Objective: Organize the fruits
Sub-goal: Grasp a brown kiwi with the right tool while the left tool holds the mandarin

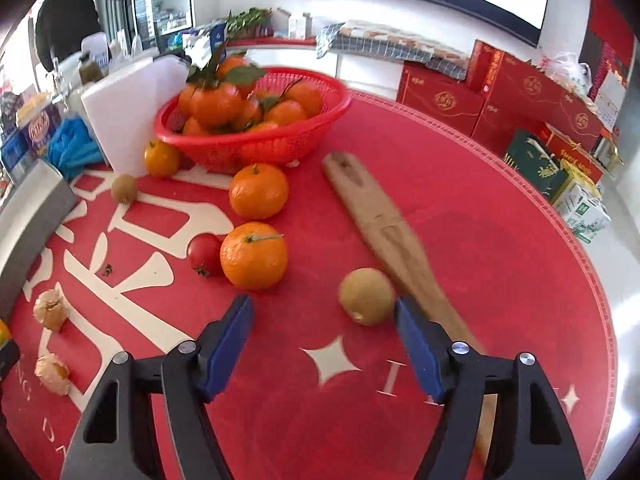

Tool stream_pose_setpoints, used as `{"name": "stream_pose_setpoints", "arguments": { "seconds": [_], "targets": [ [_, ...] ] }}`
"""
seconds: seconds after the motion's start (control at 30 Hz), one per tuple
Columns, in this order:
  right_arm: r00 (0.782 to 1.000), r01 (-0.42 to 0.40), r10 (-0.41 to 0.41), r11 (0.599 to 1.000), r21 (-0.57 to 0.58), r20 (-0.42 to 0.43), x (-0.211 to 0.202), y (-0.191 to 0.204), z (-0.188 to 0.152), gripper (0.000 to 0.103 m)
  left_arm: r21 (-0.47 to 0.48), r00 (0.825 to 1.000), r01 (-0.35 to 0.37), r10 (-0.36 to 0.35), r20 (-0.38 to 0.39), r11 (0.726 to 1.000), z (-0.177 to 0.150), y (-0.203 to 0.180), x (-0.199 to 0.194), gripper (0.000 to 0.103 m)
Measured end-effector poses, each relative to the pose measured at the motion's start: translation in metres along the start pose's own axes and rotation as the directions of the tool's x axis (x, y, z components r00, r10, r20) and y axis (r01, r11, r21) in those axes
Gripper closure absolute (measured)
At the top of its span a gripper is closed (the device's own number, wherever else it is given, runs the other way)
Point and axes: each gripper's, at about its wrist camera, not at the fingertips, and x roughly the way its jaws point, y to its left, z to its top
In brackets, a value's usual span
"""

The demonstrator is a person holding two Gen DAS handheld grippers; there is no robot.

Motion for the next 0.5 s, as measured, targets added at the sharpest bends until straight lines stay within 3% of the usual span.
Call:
{"name": "stream_pose_setpoints", "arguments": {
  "seconds": [0.07,0.1,0.2,0.37,0.5],
  "targets": [
    [0.999,-0.032,0.032,0.999,0.019,0.003,-0.001,-0.002,0.000,0.054,0.010,1.000,-0.007,0.007,-0.007,1.000,-0.002,-0.001,0.004,0.058],
    [1.000,-0.026,0.026,0.999,0.023,0.004,-0.002,-0.002,0.000,0.074,0.008,1.000,-0.002,0.003,-0.014,1.000,-0.003,-0.001,0.006,0.058],
    [0.999,-0.040,0.039,0.997,0.067,0.005,-0.006,-0.008,-0.003,0.074,-0.011,1.000,0.013,-0.013,-0.020,1.000,-0.004,0.002,0.009,0.058],
    [0.978,-0.207,0.206,0.956,0.210,0.028,-0.031,-0.026,-0.025,0.074,-0.027,0.999,0.030,-0.030,-0.027,0.999,-0.004,0.004,0.010,0.058],
    [0.972,-0.233,0.228,0.948,0.215,0.048,-0.055,-0.020,-0.042,0.074,-0.025,0.999,0.029,-0.030,-0.026,0.999,-0.006,0.003,0.011,0.058]
  ]
}}
